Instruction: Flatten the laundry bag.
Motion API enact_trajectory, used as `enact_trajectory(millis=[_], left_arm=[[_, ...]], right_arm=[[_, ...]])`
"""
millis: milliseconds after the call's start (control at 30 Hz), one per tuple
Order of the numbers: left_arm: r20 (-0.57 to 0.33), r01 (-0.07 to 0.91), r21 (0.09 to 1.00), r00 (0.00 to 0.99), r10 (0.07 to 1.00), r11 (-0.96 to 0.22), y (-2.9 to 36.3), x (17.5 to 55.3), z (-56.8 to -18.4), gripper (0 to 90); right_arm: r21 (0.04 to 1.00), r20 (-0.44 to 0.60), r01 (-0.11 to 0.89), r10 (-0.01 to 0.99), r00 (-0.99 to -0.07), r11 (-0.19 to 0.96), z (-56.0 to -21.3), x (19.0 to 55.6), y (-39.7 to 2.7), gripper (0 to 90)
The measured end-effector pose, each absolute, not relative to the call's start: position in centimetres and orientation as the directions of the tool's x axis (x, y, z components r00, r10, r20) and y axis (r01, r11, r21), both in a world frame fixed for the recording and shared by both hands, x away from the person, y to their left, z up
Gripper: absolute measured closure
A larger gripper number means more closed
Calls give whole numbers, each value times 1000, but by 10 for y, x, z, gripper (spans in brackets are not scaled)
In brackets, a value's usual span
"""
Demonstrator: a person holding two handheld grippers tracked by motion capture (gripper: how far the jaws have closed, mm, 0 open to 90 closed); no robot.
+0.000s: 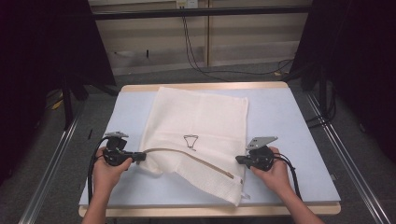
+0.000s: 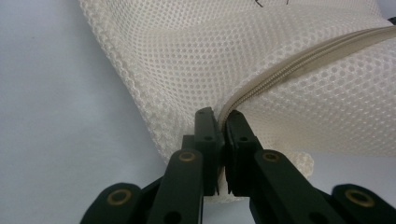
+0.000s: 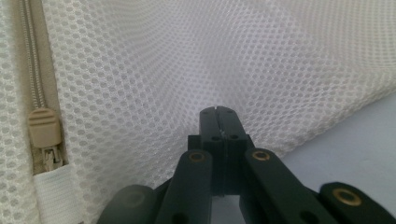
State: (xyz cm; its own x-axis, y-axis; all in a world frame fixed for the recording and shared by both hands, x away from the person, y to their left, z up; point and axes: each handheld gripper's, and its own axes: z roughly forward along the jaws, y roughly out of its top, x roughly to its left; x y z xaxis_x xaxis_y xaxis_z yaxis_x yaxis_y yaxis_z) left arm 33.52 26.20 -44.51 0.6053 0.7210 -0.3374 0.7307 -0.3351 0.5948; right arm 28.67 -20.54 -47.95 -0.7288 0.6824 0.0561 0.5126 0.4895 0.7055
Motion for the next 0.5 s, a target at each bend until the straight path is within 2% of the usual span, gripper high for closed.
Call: enact_trajectory(millis=[500], left_arm=[[-353, 723, 588, 633, 689, -362, 246, 337, -449, 847]], right_arm=[[718, -27, 516, 759, -650, 467, -478, 305, -221, 900]])
